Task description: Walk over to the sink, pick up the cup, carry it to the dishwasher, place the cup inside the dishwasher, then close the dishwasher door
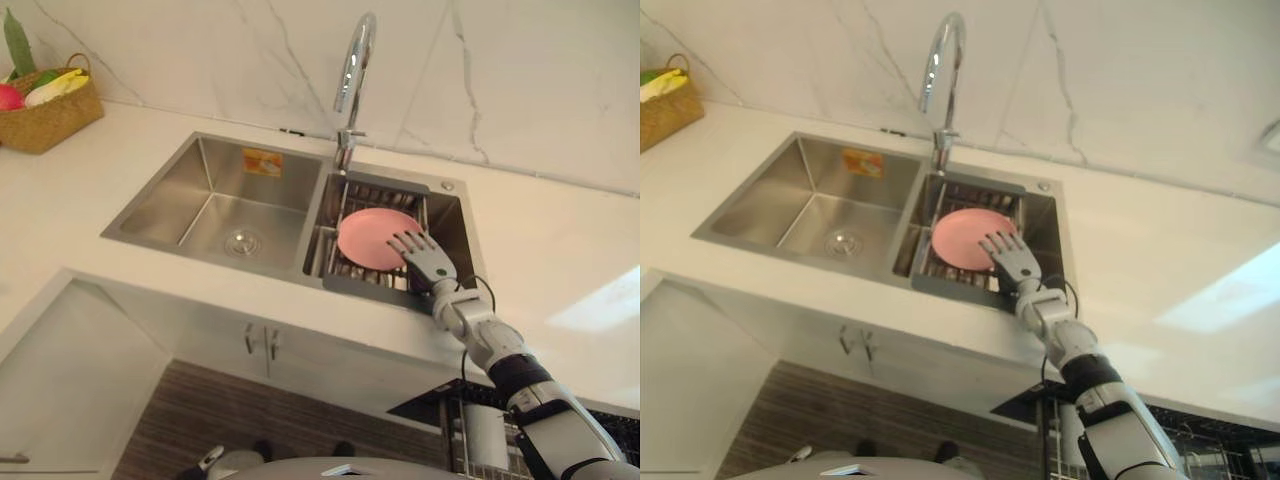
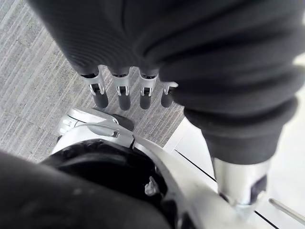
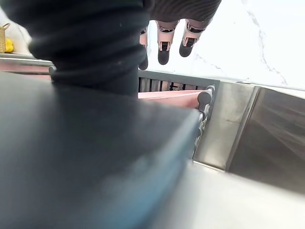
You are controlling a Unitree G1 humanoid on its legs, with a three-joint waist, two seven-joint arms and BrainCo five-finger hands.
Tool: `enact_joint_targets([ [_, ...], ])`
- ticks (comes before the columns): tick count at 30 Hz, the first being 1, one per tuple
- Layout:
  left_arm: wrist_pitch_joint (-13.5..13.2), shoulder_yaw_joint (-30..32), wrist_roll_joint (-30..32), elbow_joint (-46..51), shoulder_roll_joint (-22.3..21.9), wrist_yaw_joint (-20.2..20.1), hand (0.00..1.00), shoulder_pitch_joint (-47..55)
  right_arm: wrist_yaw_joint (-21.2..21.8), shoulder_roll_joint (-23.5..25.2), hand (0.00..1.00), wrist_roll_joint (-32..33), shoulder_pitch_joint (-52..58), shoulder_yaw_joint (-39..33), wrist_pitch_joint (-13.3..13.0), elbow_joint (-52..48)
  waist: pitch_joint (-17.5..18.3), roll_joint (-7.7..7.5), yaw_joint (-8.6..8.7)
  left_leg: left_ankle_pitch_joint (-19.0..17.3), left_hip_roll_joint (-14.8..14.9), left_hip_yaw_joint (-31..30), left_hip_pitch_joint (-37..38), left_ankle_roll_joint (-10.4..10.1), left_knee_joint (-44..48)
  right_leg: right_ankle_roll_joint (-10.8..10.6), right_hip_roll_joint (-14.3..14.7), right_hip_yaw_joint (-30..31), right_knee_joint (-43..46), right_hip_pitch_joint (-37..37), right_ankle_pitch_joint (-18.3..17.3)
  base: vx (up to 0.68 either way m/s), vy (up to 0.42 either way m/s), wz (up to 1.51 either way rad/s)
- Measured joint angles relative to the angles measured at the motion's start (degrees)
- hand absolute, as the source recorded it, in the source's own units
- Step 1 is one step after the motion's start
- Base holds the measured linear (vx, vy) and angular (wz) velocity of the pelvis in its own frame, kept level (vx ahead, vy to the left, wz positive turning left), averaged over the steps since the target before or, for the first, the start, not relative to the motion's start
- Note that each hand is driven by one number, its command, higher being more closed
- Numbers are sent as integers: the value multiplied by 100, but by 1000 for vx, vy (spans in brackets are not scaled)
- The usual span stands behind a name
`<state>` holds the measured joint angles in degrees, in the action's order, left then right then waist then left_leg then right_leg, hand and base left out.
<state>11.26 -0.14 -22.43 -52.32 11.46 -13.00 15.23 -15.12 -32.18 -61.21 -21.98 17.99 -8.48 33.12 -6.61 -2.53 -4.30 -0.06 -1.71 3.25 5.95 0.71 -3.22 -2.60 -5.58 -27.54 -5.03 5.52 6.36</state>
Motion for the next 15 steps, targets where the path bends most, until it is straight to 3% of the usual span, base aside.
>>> enact_joint_targets([
  [5, 2, 0, -3, 1, -2, 0, 0, 2, 37, -13, 0, -87, -118, 161, -11, 163, -5, 6, -17, 7, 13, -24, 4, -11, 3, 5, 9, -15, 0, 31, -17, 3, 7, 4],
  [6, 2, 0, -3, 1, -3, 0, 0, 2, 50, -16, 100, -117, -119, 162, -12, 163, -5, 7, -22, 7, 14, -24, 3, -11, 3, 5, 9, -16, -1, 31, -17, 22, 29, 3],
  [15, 3, 0, -4, 3, -3, -1, 0, 2, 258, -143, 100, -155, -194, 290, -173, 163, -8, 10, -31, 5, 16, -27, -6, -9, 5, 1, 8, -37, 0, 32, -23, 41, 35, 1],
])
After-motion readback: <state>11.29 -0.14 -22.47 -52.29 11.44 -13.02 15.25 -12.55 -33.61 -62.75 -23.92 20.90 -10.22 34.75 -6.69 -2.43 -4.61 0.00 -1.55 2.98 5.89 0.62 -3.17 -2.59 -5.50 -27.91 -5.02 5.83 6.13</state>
